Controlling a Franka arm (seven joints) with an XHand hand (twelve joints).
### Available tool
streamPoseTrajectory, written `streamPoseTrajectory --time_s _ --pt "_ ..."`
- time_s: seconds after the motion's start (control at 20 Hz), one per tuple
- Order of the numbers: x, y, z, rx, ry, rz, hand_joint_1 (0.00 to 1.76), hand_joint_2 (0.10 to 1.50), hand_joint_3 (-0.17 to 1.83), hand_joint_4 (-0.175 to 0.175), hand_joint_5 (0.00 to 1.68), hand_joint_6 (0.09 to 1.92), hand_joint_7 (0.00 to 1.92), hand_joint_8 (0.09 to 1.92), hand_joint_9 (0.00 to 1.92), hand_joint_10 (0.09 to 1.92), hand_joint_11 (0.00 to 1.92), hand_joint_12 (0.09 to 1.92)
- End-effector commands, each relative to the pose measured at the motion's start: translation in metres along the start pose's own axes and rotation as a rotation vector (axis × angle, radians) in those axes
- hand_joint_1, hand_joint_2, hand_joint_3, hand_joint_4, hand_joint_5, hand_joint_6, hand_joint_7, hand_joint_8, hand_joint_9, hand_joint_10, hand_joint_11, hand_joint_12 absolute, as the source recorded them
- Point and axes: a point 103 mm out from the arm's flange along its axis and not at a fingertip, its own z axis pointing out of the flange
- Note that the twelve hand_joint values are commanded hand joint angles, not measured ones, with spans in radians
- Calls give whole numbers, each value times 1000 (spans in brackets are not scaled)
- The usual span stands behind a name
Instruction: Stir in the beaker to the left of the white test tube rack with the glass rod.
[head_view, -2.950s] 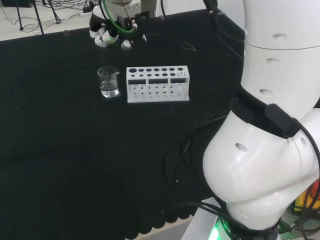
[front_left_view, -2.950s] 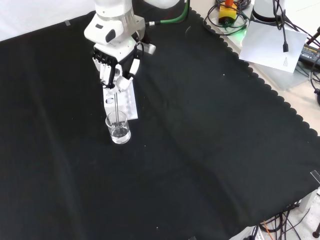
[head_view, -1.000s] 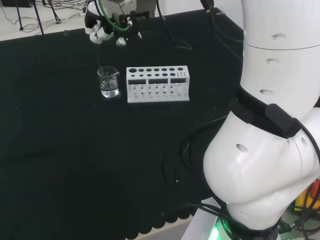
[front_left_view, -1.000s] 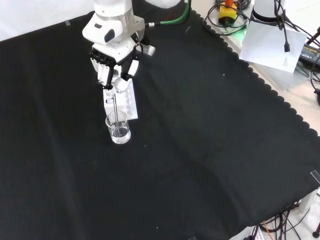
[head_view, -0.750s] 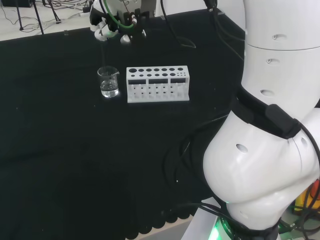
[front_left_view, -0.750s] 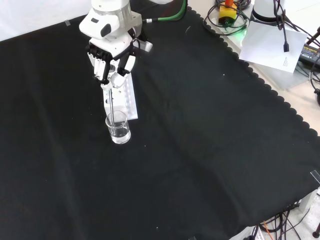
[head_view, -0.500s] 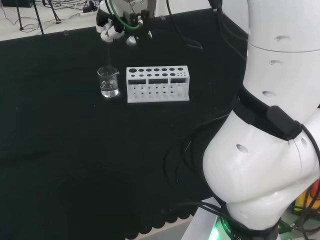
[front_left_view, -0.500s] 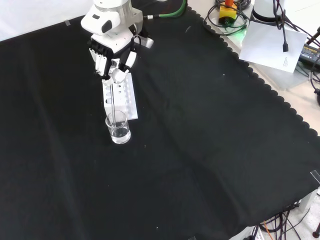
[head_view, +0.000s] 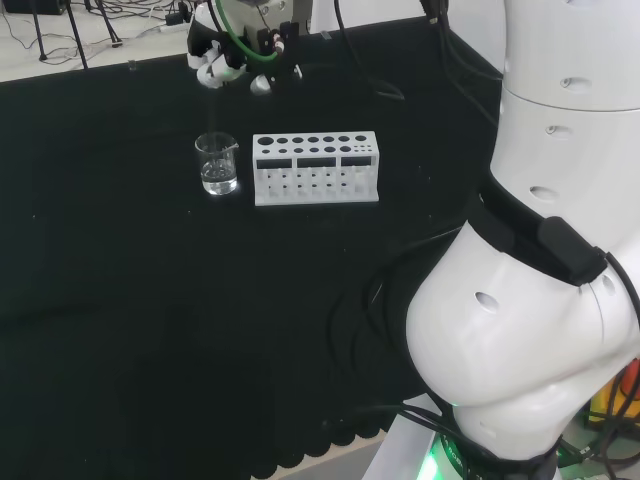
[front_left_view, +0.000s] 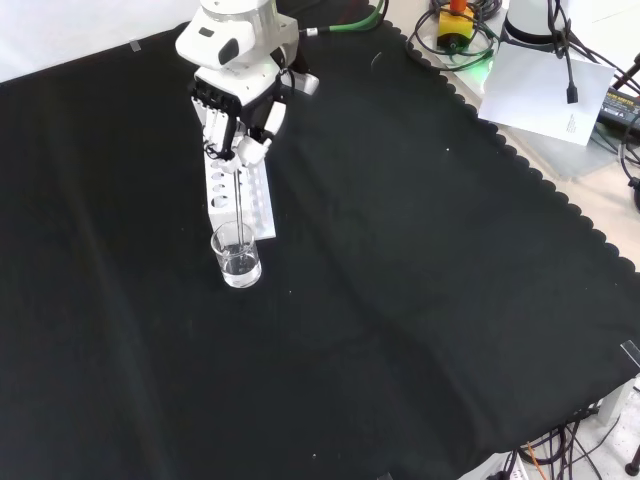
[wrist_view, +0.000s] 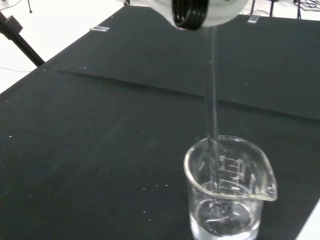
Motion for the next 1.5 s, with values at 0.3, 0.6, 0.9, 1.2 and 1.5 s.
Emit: streamPoseTrajectory --time_s 0.3,0.6,0.9,1.2,1.5 --pt "-1 25 7 6 -6 -12 1297 930 287 -175 1060 619 1127 1115 1672 843 1647 671" --pt "-33 9 3 -2 -16 34 1297 930 286 -175 1060 619 1128 1114 1672 843 1647 671" --pt "-26 -10 1 15 -22 47 1297 930 285 -175 1061 617 1128 1115 1672 843 1647 672" --pt "2 -5 -2 3 -11 9 1297 930 285 -175 1061 618 1128 1113 1673 844 1648 673" --pt "4 8 3 4 2 4 1297 930 285 -175 1062 616 1128 1114 1673 844 1647 673"
